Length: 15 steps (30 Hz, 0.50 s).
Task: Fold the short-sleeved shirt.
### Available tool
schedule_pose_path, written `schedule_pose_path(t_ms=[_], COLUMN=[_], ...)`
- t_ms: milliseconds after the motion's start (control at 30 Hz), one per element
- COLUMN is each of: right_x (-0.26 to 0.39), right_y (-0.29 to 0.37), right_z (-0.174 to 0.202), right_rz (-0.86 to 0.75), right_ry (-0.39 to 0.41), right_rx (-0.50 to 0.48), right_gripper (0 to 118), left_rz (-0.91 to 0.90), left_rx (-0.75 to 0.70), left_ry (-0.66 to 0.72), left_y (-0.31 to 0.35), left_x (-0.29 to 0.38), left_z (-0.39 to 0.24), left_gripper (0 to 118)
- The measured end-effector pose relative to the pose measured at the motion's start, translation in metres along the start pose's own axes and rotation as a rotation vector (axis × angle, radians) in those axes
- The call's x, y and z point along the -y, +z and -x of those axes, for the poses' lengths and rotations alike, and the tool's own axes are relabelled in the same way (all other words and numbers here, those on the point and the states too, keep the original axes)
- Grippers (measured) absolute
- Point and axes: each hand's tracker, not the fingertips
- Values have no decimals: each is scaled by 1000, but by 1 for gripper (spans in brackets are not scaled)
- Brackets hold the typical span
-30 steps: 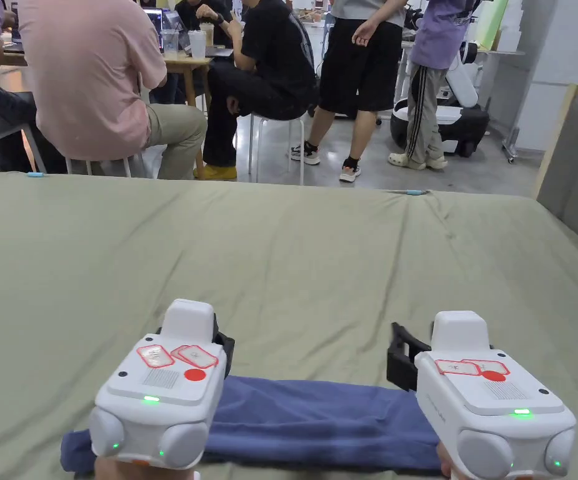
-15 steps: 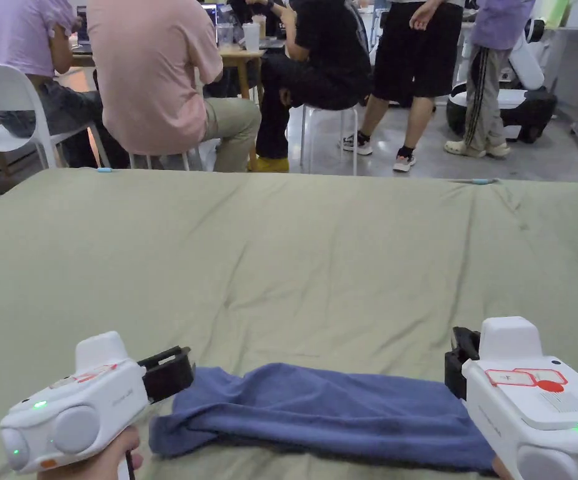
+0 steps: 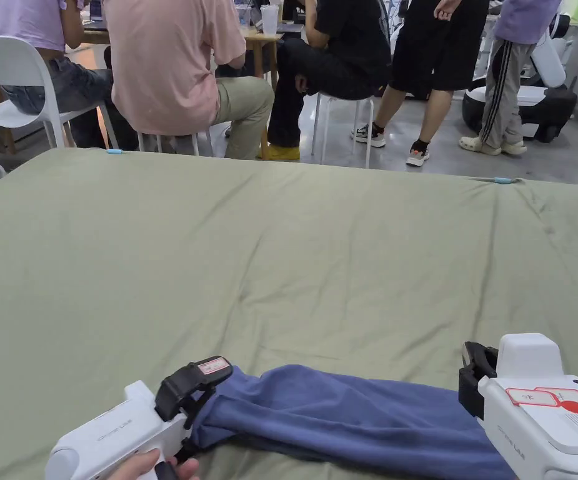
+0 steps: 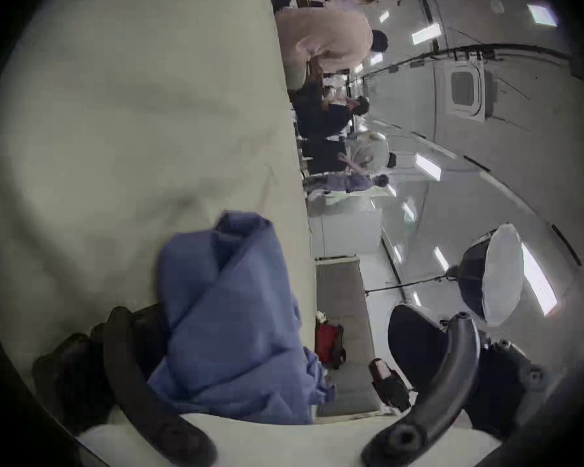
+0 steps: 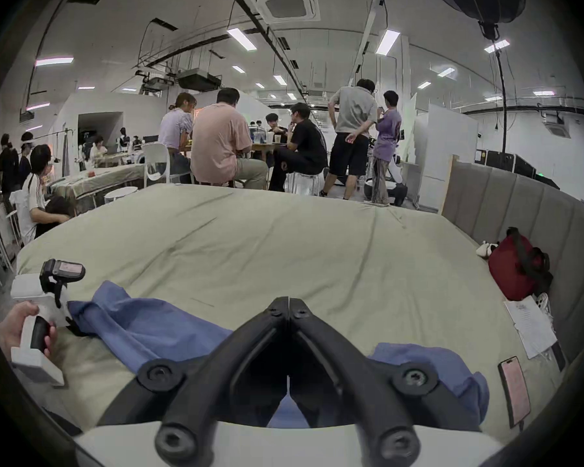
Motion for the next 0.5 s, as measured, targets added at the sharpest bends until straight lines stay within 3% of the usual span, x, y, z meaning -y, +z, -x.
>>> schedule_pose_path(t_ms=[33, 67, 133, 200, 300, 500], right_x=[0, 0, 1, 1, 1, 1], right_y=[0, 0, 1, 2, 6, 9], right_z=[-1, -2, -5, -7, -9, -16], right_rz=[2, 5, 7, 9, 9, 7], right_ry=[1, 0, -4, -3, 1, -3], right_rx=[4, 8, 16, 21, 25, 24], right_gripper=[0, 0, 0, 0, 0, 0], left_rz=[20, 25, -19, -47, -144, -322], left_rx=[-23, -65, -242, -374, -300, -704], left_ry=[-24, -52, -113, -193, -228, -776], left_y=[-6, -12, -15, -9, 9, 38], left_x=[-1, -3, -6, -8, -11, -23], left_z=[-4, -9, -14, -16, -35, -102], left_gripper=[114, 99, 9, 10, 10, 10])
